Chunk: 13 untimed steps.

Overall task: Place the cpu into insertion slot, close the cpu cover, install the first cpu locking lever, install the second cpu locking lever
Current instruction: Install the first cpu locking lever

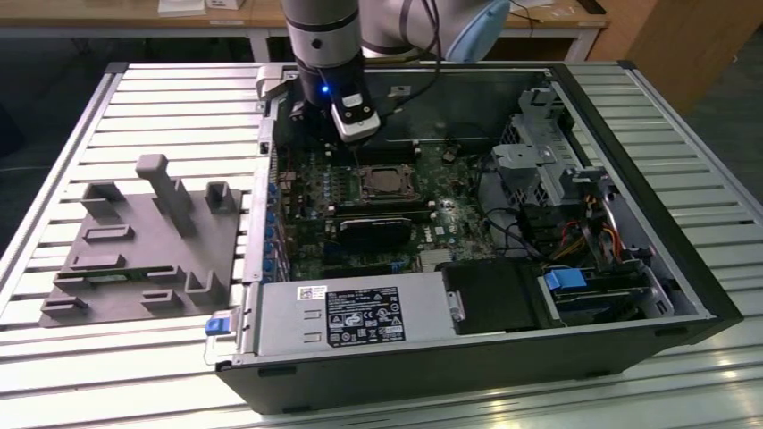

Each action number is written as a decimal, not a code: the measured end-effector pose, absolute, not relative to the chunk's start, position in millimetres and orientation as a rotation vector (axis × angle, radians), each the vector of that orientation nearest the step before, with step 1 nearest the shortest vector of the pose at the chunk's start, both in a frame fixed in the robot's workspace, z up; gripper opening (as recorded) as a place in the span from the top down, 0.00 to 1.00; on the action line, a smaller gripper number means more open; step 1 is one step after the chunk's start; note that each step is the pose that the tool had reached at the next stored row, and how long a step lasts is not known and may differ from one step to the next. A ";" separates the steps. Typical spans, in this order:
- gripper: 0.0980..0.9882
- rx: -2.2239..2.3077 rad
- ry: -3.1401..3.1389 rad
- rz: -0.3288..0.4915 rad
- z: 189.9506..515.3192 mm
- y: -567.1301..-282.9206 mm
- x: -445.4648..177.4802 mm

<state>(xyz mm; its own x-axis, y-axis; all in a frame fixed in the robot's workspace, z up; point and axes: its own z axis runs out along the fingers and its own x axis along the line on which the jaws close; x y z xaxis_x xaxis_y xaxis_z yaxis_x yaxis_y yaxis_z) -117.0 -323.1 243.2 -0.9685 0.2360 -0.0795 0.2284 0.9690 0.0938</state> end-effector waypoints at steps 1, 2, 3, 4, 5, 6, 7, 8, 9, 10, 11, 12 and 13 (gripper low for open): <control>1.00 0.358 3.028 0.137 243.2 -323.0 -117.4; 1.00 0.359 3.028 0.147 243.2 -323.1 -117.8; 1.00 0.359 3.028 0.157 243.2 -323.1 -118.1; 1.00 0.360 3.029 0.168 243.1 -323.1 -118.4; 1.00 0.361 3.029 0.182 243.1 -323.0 -118.7; 1.00 0.362 3.029 0.198 243.1 -323.1 -118.9; 1.00 0.362 3.029 0.216 243.2 -323.1 -119.0; 1.00 0.363 3.029 0.235 243.1 -323.1 -119.1; 1.00 0.364 3.029 0.252 243.1 -323.1 -119.3; 1.00 0.365 3.029 0.265 243.1 -323.0 -119.6; 1.00 0.365 3.028 0.276 243.0 -323.1 -119.9; 1.00 0.366 3.028 0.285 243.0 -323.1 -120.2; 1.00 0.366 3.028 0.295 242.9 -323.1 -120.5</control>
<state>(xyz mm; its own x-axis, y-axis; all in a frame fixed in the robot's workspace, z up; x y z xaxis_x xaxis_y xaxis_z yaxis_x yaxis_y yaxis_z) -120.5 -323.1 242.9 -0.9686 0.2429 -0.0534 0.2280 0.9531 0.1989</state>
